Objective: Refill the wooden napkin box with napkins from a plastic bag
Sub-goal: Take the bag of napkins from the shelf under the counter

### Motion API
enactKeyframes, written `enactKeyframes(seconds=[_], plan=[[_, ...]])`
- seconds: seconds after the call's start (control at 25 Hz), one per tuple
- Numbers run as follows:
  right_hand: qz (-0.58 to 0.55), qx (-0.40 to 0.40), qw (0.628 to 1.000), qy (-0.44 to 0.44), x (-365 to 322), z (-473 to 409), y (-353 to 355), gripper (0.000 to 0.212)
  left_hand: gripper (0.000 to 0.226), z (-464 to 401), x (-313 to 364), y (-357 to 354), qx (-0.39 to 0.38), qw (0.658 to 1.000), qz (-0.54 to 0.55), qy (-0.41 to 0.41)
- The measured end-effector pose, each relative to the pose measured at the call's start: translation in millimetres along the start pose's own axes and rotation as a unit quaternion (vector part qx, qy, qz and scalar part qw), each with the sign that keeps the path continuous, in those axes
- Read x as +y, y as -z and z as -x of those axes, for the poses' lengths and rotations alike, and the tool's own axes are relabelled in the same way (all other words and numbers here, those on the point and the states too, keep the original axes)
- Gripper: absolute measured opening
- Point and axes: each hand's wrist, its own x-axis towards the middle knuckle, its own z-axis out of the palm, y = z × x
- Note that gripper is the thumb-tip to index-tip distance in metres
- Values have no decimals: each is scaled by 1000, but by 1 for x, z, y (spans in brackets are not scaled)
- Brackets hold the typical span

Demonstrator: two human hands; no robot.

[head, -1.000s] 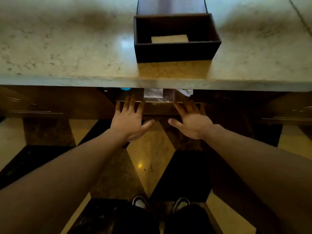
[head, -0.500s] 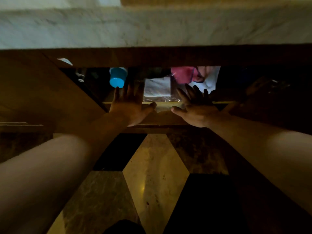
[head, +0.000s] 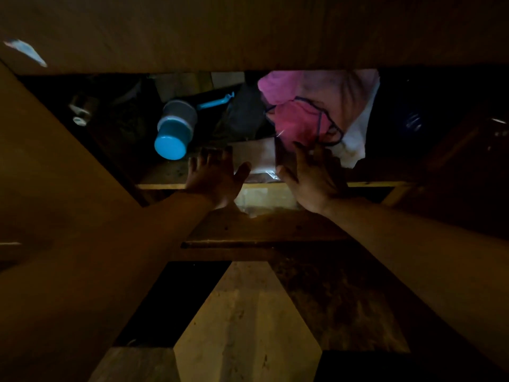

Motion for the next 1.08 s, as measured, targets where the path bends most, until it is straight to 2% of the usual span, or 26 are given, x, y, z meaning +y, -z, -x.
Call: enactKeyframes(seconds=[0.16,0.36,0.48,0.6,0.72,0.88,1.08], plan=[[-11,-4,1000,4,-6,0,2,63,61,5,2,-5,0,998,-14,-63],[-41,-13,999,18,-9,3,9,54,57,11,6,-3,9,999,-3,-36],[-132,-25,991,25,-11,3,13,47,49,19,10,-3,33,998,26,-45],[-225,-29,974,1,-12,6,16,50,39,29,13,2,65,994,74,-51],[-273,-34,961,-27,-12,11,20,51,35,45,11,8,97,986,118,-62],[-320,-64,944,-42,-17,37,40,50,34,80,21,20,63,987,142,-30],[-372,-131,913,-107,-29,91,93,50,37,149,43,54,4,978,208,24]])
